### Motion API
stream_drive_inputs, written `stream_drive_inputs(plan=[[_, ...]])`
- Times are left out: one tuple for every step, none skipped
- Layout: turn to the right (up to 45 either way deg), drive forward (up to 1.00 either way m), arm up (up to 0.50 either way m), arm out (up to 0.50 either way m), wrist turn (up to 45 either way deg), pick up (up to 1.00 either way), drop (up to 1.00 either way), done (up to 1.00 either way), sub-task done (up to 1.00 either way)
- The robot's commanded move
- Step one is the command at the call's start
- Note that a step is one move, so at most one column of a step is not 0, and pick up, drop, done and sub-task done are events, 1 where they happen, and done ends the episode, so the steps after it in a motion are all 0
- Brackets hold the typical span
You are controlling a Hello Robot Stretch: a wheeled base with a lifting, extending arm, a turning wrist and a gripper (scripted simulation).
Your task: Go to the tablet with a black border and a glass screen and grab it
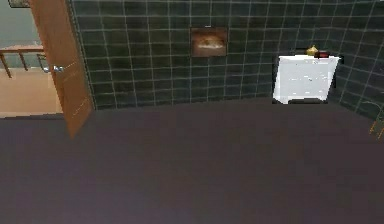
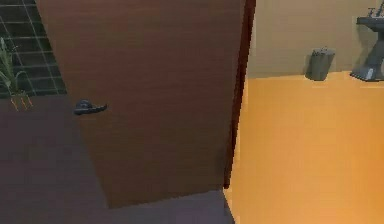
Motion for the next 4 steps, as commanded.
stream_drive_inputs(plan=[[0.0,0.75,0.00,0.00,0.0,0.00,0.00,0.00,0.00],[-45.0,0.00,0.00,0.00,0.0,0.00,0.00,0.00,0.00],[-27.0,0.00,0.00,0.00,0.0,0.00,0.00,0.00,0.00],[0.0,0.50,0.00,0.00,0.0,0.00,0.00,0.00,0.00]])
